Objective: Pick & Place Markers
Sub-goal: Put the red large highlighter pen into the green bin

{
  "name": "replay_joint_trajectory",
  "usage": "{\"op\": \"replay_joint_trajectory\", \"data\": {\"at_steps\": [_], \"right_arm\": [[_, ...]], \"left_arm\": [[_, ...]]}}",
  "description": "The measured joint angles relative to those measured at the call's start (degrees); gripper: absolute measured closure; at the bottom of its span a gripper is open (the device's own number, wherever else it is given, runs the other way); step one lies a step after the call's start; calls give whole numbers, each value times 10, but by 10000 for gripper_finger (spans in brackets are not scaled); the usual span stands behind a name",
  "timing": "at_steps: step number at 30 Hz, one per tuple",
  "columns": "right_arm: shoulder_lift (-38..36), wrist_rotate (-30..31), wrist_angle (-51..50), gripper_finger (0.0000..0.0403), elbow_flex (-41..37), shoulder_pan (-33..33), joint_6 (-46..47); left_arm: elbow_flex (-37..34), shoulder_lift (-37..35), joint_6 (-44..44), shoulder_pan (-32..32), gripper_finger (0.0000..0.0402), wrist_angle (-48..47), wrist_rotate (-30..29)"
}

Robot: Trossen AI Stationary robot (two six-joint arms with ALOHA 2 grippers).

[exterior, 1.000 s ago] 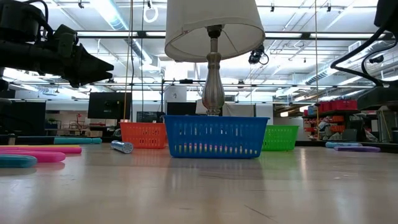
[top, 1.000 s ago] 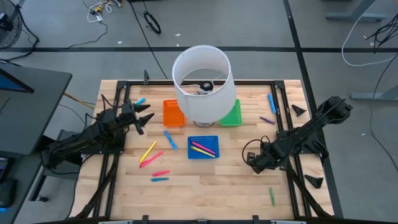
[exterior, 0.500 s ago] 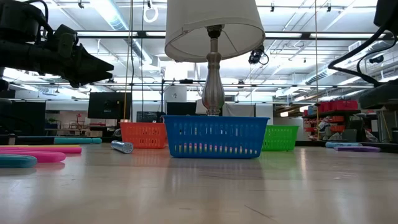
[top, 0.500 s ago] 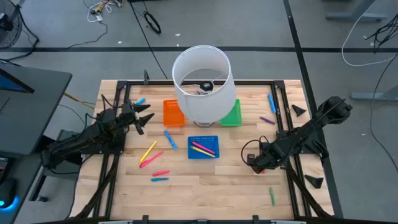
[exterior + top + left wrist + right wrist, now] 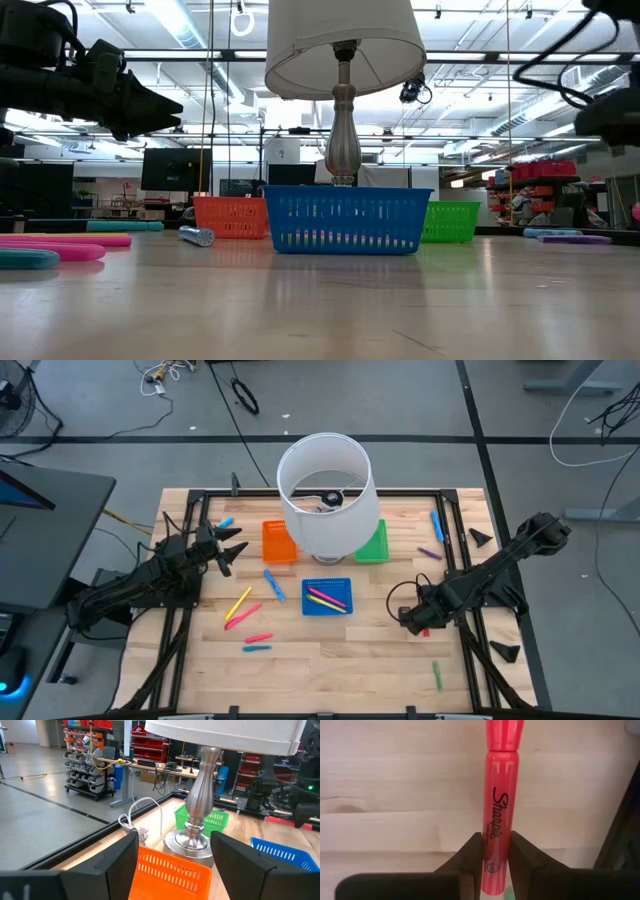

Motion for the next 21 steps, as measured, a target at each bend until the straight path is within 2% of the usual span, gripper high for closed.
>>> {"op": "replay_joint_trajectory", "data": {"at_steps": [11, 21], "right_arm": [[-69, 38, -40, 337, 36, -46, -37], [-134, 75, -41, 337, 36, -59, -49]], "left_arm": [[0, 0, 0, 0, 149, 0, 0], [0, 0, 0, 0, 149, 0, 0]]}}
